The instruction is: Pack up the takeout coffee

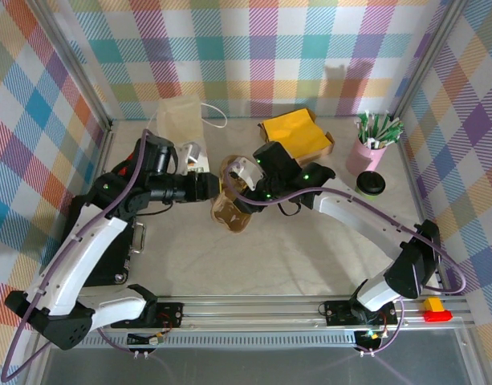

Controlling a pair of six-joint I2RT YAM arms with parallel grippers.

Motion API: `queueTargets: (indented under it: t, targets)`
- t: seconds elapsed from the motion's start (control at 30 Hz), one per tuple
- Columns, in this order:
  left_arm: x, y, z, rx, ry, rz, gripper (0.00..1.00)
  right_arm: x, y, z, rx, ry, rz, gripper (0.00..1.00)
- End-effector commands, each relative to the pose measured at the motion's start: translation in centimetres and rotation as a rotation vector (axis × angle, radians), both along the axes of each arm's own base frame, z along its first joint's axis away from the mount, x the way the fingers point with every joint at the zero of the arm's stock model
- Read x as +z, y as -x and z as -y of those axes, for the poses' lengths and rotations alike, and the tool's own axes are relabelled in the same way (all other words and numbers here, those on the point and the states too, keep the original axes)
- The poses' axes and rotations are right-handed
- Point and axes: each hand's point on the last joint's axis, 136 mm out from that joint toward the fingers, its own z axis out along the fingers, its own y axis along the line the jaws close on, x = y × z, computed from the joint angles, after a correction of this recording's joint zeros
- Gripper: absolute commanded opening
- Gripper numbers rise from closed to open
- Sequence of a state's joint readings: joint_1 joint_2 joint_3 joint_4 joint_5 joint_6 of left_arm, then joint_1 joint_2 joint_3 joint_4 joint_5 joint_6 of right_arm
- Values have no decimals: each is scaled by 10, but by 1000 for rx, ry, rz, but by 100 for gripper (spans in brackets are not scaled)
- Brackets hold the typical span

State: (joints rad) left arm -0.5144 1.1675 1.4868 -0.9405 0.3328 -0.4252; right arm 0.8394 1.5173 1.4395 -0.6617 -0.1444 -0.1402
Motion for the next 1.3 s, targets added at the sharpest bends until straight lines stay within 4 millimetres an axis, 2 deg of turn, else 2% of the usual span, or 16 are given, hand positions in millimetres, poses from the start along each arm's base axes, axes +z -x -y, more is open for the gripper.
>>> queueTargets:
  t: [0.0,0.1,0.2,0.3,0.47,0.6,0.7,0.87,1.1,1.17,1.27]
  targets:
    - [19,-22,-36,158,-110,60,60,14,10,11,-1,-8,28,42]
    - [33,-48,-74,332,-205,101,67,17,16,19,-12,-12,32,42]
    - [38,-77,-113,501,-300,116,71,23,22,28,-22,-19,42,42]
    - [28,-105,-147,622,-384,85,71,29,28,37,-34,-30,48,42]
    - [0,-145,-174,683,-455,1,67,36,38,50,-49,-41,49,42]
    - [-22,-171,-181,663,-481,-38,63,36,45,58,-49,-43,51,42]
    - [-39,-189,-179,624,-464,-70,55,34,48,61,-74,-47,23,42]
    - [-55,-208,-178,589,-490,-83,40,34,51,66,-82,-42,15,42]
    - [-61,-226,-170,531,-480,-48,18,45,56,72,-94,-69,23,42]
    - [-56,-227,-170,527,-479,-38,12,49,58,75,-97,-77,29,42]
    - [-38,-223,-169,524,-473,-7,6,57,62,80,-105,-88,36,42]
